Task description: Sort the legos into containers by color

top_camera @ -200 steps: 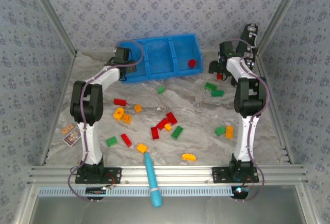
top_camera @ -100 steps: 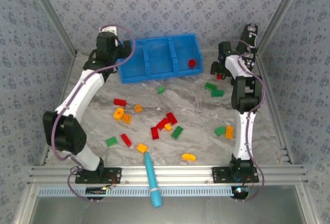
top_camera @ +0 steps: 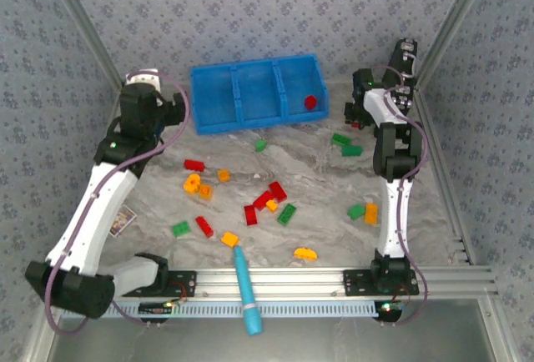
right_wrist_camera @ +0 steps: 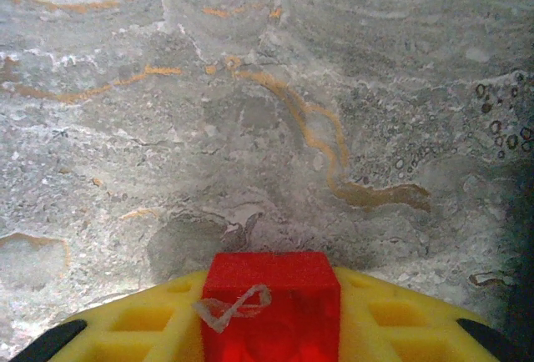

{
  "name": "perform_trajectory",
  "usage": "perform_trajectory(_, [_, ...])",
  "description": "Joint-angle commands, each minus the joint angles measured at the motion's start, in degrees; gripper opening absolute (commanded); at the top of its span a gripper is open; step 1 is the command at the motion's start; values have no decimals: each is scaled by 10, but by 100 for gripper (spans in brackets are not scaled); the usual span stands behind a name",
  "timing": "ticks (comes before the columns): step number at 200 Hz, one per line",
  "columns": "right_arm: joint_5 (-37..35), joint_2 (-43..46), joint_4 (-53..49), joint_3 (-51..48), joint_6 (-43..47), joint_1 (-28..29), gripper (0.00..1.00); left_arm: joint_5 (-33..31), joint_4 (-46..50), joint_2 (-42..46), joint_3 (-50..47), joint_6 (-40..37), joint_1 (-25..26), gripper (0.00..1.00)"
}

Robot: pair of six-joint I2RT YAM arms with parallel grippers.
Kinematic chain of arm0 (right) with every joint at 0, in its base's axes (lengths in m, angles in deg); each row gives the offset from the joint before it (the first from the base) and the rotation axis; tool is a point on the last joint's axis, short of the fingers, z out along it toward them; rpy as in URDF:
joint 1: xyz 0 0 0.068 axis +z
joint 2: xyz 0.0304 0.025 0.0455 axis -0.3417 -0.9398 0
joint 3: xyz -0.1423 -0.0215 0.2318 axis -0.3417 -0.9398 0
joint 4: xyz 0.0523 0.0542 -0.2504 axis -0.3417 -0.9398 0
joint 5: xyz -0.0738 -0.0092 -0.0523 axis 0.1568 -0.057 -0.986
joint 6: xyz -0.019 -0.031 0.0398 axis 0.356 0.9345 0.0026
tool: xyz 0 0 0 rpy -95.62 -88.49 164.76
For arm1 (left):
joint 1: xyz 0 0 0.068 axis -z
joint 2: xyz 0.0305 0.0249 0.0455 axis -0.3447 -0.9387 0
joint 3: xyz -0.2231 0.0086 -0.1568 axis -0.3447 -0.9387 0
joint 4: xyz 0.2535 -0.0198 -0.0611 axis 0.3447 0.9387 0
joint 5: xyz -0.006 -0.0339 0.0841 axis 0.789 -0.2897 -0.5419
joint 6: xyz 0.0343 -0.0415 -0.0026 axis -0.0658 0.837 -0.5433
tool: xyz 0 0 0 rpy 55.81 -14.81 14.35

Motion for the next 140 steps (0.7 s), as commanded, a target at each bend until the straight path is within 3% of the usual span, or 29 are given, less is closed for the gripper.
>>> perform_trajectory(1, [-5,-20,-19,30,13,2,36,-39,49,38,-17,-9,3,93])
perform_trajectory(43, [-3,14,-47,54,14,16,32,-53,85,80,-36,-13,2,94])
perform_trajectory(87, [-1,83,0,64,29,58,32,-49,93,116,-54,-27,-12,95])
perform_trajectory(140, [-37,69,42,159,45,129,31,-36,108,127,-52,-36,-19,96])
